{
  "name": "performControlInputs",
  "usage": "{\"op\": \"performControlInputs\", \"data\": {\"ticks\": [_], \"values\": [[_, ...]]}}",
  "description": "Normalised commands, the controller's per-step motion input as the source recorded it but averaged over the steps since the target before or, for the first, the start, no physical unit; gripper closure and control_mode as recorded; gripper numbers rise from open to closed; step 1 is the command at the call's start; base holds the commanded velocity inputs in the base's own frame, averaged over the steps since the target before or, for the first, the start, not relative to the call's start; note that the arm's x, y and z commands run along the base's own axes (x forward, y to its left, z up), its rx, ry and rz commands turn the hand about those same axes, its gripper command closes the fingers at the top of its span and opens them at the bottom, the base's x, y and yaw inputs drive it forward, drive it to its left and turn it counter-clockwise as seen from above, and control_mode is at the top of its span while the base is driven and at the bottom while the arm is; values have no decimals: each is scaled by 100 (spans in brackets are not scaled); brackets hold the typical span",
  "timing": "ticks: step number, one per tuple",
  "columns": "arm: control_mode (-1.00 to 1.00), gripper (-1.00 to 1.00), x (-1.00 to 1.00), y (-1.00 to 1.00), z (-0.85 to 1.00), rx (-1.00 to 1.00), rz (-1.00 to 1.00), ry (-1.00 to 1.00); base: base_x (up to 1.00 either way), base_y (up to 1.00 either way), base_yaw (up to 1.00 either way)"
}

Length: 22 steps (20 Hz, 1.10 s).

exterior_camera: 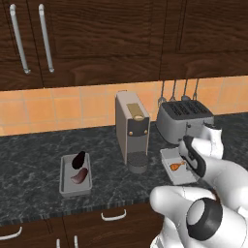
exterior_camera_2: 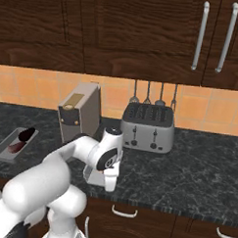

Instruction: Take the meat container that has the chicken drumstick and place it on the second highest rack of the freezer. Then take the vegetable container that has the potato and avocado and place it on the highest rack of the freezer.

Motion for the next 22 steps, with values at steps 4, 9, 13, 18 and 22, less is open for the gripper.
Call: {"op": "performControlInputs", "data": {"ticks": [4, 9, 13, 18, 22], "values": [[-100, -100, 28, -3, -40, 5, -6, 8, 0, 0, 0], [-100, -100, 21, -7, -19, 7, -2, 2, 0, 0, 0], [-100, 100, 0, 18, -33, 1, -1, 6, 0, 0, 0], [-100, 100, 0, 35, -20, 0, -6, 0, 0, 0, 0], [-100, 100, 0, 30, -1, 0, -12, 0, 0, 0, 0]]}}
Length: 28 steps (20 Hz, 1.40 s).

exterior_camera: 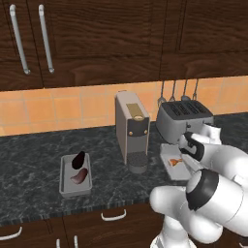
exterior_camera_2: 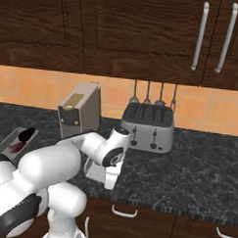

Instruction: Take the meat container that has the chicken drumstick and place it on the second highest rack of the freezer. Then take the vegetable container that has the potato and avocado and place it on the highest rack of the freezer.

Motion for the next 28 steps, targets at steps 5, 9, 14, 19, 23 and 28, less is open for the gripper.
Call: {"op": "performControlInputs", "data": {"ticks": [5, 9, 14, 19, 23, 28], "values": [[-100, 100, -5, 9, 14, -1, -9, -1, 0, 0, 0], [-100, 100, -24, 0, 87, 0, 0, -12, 0, 0, 0], [-100, 100, -49, 18, 99, -2, 15, -7, 0, 0, 0], [-100, 100, -82, 39, 87, -9, 33, -2, 0, 0, 0], [-100, 100, -55, 39, 96, 0, 37, -4, 0, 0, 0], [-100, 100, -10, 44, 100, 8, 31, -1, 0, 0, 0]]}}
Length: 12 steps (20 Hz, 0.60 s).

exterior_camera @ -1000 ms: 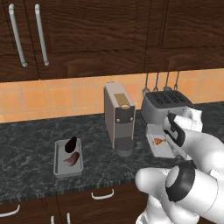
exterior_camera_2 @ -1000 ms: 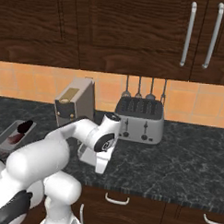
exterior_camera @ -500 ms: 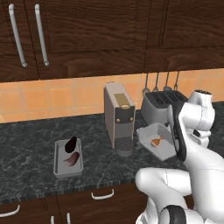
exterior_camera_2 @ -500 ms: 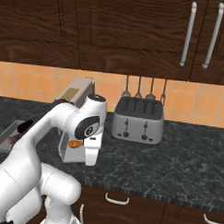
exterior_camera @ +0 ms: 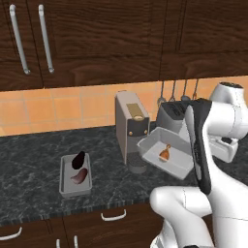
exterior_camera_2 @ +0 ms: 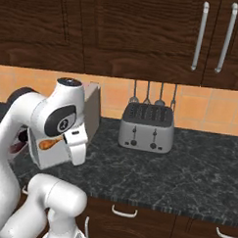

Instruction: Take the meat container that has the chicken drumstick and place it on the second highest rack of the freezer. Then take the vegetable container that has the potato and avocado and place it on the highest rack of the freezer.

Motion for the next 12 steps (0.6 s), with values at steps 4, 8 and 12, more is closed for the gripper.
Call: {"op": "performControlInputs", "data": {"ticks": [4, 8, 12], "values": [[-100, 100, -32, 40, 98, 10, 5, 0, 0, 0, 0], [-100, 100, -77, 23, 73, 9, 0, -1, 0, 0, 0], [-100, 100, -84, 7, 27, 5, 0, -12, 0, 0, 0]]}}
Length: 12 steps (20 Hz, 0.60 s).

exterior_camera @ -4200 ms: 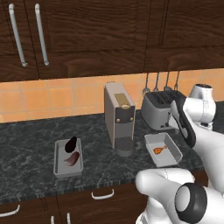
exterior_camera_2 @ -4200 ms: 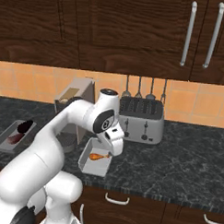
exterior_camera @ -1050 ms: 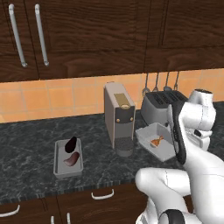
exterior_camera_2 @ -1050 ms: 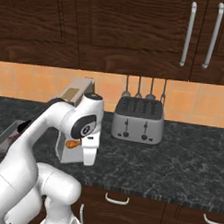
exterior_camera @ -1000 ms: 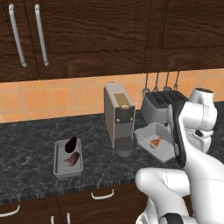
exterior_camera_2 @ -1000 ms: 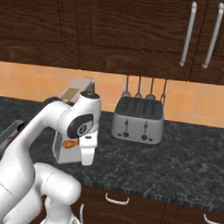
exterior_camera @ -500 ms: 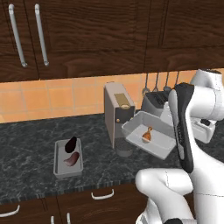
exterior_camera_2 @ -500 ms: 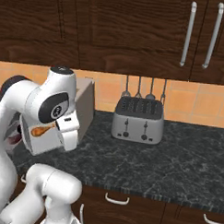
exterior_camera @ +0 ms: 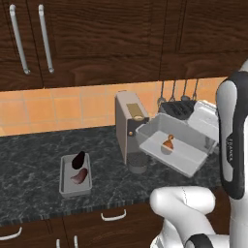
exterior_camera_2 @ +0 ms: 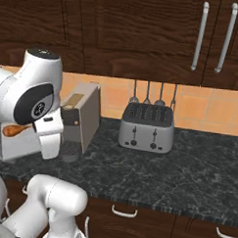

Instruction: Take the meat container that has the chicken drumstick and place it on the second highest rack of the freezer. Then take the vegetable container that has the potato and avocado and place it on the highest rack of the freezer.

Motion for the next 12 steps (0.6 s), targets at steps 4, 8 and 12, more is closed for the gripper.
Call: {"op": "performControlInputs", "data": {"ticks": [4, 8, 12], "values": [[-100, 100, -33, 23, 8, 1, -1, -5, 0, 0, 0], [-100, 100, 2, 44, 0, 0, -5, 1, 0, 0, 0], [100, 100, 0, 5, 0, 0, -4, 1, -37, 0, -5]]}}
